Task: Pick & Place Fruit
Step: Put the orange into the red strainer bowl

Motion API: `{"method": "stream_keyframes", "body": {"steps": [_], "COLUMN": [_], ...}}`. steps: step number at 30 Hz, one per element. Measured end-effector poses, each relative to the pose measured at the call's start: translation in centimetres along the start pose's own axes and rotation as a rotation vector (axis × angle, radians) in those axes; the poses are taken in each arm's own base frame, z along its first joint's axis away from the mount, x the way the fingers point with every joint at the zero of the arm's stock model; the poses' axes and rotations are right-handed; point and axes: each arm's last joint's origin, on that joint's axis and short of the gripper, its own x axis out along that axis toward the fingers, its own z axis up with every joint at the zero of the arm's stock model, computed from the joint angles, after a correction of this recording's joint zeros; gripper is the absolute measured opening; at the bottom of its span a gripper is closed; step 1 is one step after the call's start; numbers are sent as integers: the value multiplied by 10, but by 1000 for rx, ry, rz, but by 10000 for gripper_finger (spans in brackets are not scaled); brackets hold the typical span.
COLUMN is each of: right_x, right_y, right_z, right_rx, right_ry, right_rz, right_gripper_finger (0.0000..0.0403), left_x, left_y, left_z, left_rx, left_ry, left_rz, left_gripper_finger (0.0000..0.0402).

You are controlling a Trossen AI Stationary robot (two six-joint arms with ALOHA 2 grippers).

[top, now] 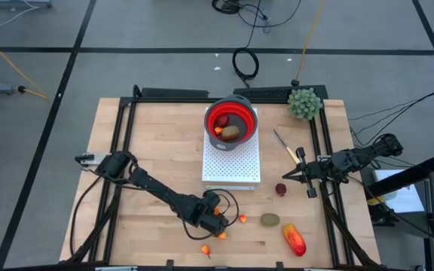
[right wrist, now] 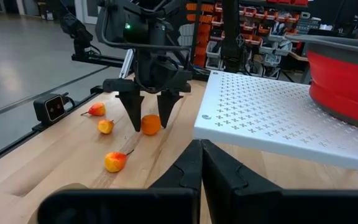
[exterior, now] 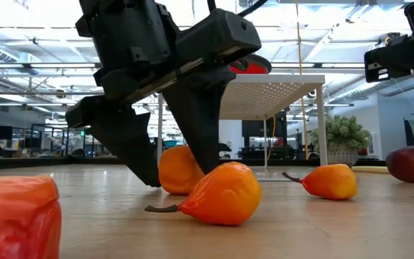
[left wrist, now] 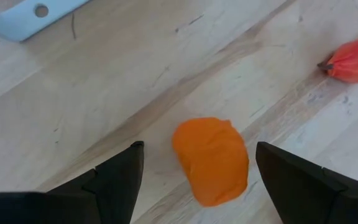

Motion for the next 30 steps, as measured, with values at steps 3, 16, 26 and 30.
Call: {"method": "stream_keyframes", "body": {"steps": [3,16,26,30], "right_x": [0,0,0,0], "right_y": [0,0,0,0], "right_z": [0,0,0,0], "right_rx": [0,0,0,0], "right_ry": [0,0,0,0], "right_rz": [0,0,0,0], "right_gripper_finger": [0,0,0,0], "left_x": [0,0,-1,-3], "left_y": [0,1,0,-2], "left_z": [0,1,-1,-7], "left_rx": [9,41,78,118], "left_ry": [4,-30,-4,47], "left_rz": [2,10,1,-19], "left_gripper_finger": [298,185,128,124]}}
